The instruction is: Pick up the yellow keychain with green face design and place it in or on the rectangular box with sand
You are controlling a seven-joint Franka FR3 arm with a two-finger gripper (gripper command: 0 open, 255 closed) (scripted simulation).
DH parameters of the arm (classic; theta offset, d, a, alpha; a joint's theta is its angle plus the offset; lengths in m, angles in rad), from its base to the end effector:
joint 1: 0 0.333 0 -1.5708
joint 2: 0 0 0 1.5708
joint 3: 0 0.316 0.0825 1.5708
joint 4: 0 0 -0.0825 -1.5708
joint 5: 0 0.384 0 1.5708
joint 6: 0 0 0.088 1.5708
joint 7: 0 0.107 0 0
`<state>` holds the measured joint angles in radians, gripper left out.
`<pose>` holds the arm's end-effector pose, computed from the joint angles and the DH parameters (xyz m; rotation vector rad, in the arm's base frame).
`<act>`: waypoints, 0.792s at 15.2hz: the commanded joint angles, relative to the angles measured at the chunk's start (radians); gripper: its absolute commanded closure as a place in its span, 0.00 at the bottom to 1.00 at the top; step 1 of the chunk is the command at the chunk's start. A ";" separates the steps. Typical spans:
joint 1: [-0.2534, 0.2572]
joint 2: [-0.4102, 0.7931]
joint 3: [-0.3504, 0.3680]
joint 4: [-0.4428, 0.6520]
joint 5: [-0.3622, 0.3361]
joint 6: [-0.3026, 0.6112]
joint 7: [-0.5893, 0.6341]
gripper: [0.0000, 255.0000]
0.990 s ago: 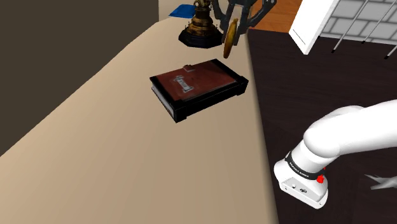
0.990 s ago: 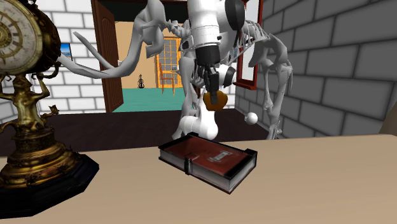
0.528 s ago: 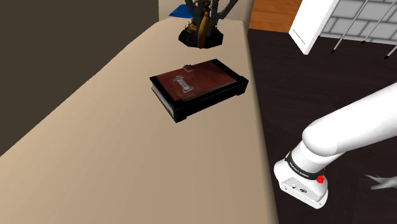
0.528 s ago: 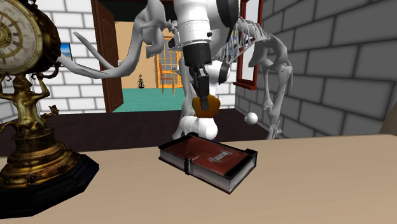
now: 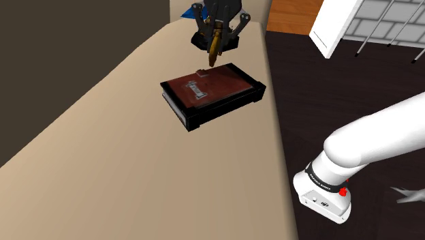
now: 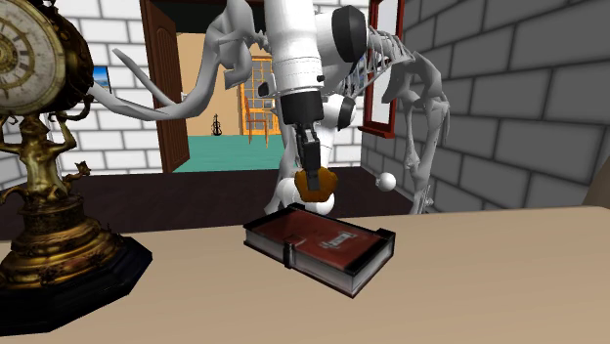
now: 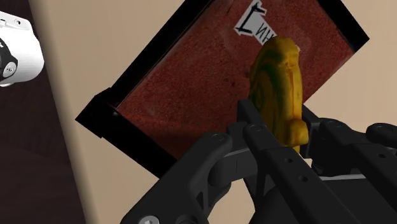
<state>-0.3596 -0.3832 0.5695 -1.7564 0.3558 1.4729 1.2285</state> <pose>0.4100 0.1878 0.6831 -2.6288 1.4458 0.1017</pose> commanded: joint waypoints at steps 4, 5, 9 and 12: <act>0.007 -0.035 -0.003 -0.102 0.015 0.067 -0.025 1.00; 0.007 -0.035 -0.003 -0.102 0.015 0.067 -0.026 1.00; 0.007 -0.035 -0.003 -0.102 0.015 0.067 -0.025 1.00; 0.007 -0.035 -0.003 -0.102 0.015 0.067 -0.025 1.00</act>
<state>-0.3526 -0.4181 0.5669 -1.8586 0.3710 1.5400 1.2030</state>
